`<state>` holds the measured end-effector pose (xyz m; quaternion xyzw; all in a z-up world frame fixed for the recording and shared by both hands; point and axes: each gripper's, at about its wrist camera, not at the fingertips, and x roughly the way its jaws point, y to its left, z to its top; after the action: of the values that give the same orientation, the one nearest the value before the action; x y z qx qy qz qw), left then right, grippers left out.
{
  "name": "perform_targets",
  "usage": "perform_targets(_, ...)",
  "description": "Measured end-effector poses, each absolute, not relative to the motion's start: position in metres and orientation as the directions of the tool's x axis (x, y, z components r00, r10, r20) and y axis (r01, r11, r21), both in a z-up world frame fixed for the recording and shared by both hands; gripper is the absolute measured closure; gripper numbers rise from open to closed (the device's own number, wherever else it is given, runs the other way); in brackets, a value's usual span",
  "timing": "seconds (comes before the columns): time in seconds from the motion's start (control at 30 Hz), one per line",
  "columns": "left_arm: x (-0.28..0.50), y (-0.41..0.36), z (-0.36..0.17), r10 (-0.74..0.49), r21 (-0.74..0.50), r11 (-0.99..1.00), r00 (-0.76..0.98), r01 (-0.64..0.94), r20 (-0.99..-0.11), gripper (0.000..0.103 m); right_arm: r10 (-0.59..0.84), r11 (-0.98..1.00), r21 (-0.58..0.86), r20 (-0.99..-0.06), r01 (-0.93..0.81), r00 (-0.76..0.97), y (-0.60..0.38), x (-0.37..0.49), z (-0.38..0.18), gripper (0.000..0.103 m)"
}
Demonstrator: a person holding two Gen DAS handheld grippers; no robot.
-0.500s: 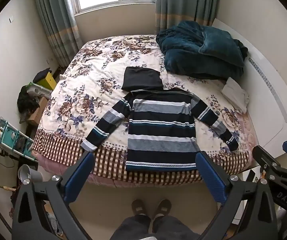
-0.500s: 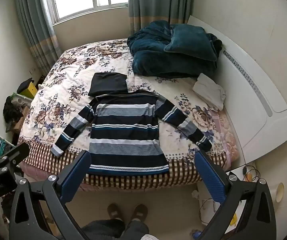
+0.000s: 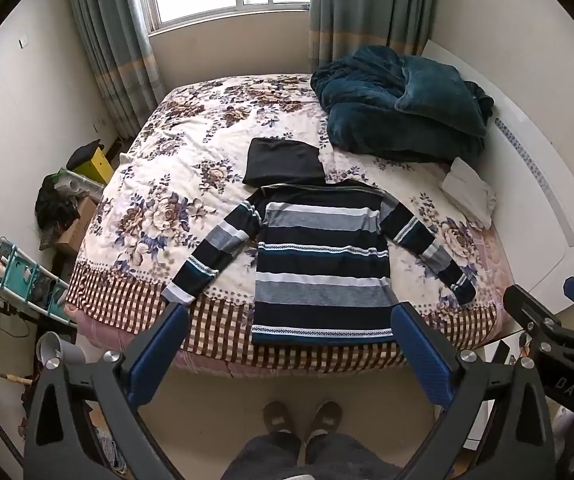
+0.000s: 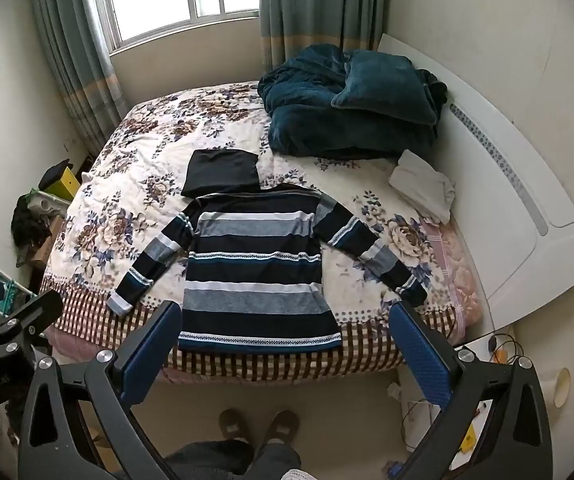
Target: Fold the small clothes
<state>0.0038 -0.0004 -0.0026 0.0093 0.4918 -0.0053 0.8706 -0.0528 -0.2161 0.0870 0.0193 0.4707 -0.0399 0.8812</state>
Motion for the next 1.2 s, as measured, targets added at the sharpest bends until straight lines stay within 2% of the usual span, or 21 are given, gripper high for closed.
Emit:
perform_targets(0.5, 0.005, -0.009, 0.018, -0.002, 0.010, 1.000, 0.524, 0.020, -0.852, 0.000, -0.057, 0.997, -0.017, -0.822, 0.075, 0.566, -0.218, -0.052, 0.103, 0.000)
perform_targets(1.2, 0.006, -0.009, 0.020, -0.007, 0.005, 1.000, 0.532, 0.022, -0.847, 0.000, -0.061, 0.997, -0.021, -0.819, 0.077, 0.571, -0.217, -0.053, 0.108, 0.000)
